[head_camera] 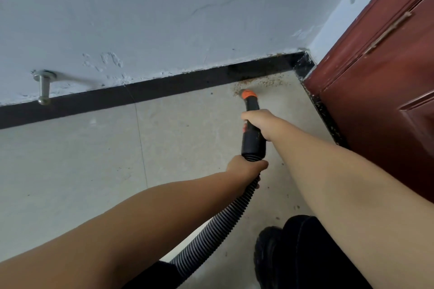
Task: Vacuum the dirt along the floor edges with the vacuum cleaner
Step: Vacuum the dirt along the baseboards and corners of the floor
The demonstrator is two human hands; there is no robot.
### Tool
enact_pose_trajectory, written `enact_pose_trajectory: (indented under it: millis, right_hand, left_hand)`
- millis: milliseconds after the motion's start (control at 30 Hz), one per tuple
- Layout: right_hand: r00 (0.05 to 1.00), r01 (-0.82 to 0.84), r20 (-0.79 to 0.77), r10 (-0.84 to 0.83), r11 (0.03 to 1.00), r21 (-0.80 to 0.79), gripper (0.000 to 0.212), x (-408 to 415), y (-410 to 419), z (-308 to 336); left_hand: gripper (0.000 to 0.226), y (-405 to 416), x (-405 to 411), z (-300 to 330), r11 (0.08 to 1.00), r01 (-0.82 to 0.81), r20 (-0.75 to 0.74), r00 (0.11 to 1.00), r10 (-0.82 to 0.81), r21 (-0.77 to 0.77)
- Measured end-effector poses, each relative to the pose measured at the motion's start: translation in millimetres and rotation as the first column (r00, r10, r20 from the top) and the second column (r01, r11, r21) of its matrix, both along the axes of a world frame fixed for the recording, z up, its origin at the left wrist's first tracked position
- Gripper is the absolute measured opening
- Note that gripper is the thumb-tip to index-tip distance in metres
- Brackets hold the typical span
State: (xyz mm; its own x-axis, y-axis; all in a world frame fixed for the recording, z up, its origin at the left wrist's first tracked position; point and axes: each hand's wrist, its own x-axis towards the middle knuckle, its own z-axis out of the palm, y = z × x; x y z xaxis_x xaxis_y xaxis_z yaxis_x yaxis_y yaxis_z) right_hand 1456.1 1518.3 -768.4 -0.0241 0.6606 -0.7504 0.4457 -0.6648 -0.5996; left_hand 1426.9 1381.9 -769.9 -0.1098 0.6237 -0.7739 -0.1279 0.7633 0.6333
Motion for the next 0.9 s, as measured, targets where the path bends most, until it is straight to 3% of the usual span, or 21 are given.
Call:
enact_pose_trajectory:
  millis: [167,567,900]
  right_hand:
    - [0.996,-0.084,0.002,0.084,0.996,-0.003,0.014,-16,4,0]
    - [0.991,0.135,0.008,-0.135,0.991,-0.015,0.011,30,24,-5]
    - [0.999,-0.044,0.028,0.045,0.999,-0.006,0.013,2,9,-9]
  left_hand:
    - [0.022,4,-6,-4,0.999,-0.044,0.008,0.999,0.044,-0.003]
    - [0.026,25,17,-12,0.995,0.1,0.009,0.995,-0.1,0.01]
    - [0.015,5,10,-21,1.0,0.0,0.0,1.0,0.0,0.006]
